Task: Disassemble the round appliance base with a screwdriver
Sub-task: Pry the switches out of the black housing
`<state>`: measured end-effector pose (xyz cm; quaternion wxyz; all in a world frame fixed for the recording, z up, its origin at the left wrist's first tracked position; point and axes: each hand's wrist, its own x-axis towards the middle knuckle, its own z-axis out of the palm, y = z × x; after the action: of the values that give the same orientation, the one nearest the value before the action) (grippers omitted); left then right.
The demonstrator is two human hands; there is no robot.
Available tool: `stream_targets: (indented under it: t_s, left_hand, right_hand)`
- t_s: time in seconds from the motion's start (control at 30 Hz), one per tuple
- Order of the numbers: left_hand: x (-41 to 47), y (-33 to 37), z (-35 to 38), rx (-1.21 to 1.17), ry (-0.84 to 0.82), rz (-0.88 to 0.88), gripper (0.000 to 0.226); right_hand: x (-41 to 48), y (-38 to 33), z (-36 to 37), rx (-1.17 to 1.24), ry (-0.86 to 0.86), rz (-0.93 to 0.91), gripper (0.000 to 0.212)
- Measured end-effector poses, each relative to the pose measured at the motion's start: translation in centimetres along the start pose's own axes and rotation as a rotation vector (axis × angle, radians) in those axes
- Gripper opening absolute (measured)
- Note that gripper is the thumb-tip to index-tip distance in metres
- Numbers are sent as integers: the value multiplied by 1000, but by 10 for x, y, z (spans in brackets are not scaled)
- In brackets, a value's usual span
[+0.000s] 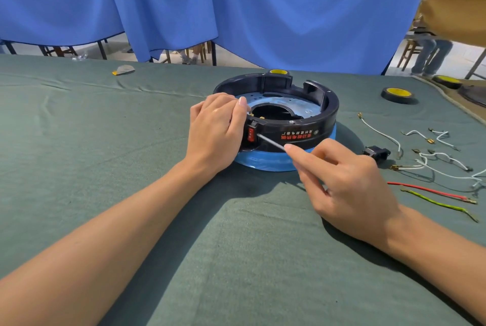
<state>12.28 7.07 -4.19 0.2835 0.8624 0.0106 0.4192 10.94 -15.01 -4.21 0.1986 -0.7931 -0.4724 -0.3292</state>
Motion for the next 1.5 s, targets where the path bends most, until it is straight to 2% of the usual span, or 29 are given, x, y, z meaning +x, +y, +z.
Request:
stream_targets:
  t_s: [0.2,0.4,0.47,0.57,0.67,0.8,0.93,1.03,1.1,1.23,1.37,1.5]
  left_hand:
    - [-1,1,2,-13,-4,-18,50]
    - [0,0,2,-19,-17,-27,50]
    - [0,0,2,-39,-21,-37,49]
    - [0,1,1,-67,-25,-44,47]
    - [0,2,0,-75,-31,-48,46]
    - [1,2,-1,-74,-45,-54,46]
    - [0,2,-1,-71,-43,-41,47]
    - [0,2,-1,-69,-44,-49,48]
    - [0,2,-1,-76,-42,-47,48]
    - [0,1,-2,-95,-36,-53,47]
    - [0,1,-4,-119,-27,-49,46]
    - [-1,1,-3,-92,-26,-41,47]
  right_hand:
    - [0,-8,-1,-5,-63,41,32]
    - [19,-8,-11,102,-84,133,20]
    - [24,0,-11,307,-98,347,20]
    - [25,15,-2,802,-231,727,23]
    - [27,22,-1,1060,-301,886,24]
    - [25,19,0,1088,-249,885,23]
    - [13,-2,-1,519,-80,610,21]
    - [9,-12,0,385,12,523,19]
    - [12,-9,2,480,-42,615,21]
    - [23,3,2,972,-142,880,26]
    - [26,10,2,1003,-224,870,20]
    - [26,11,0,1054,-226,873,22]
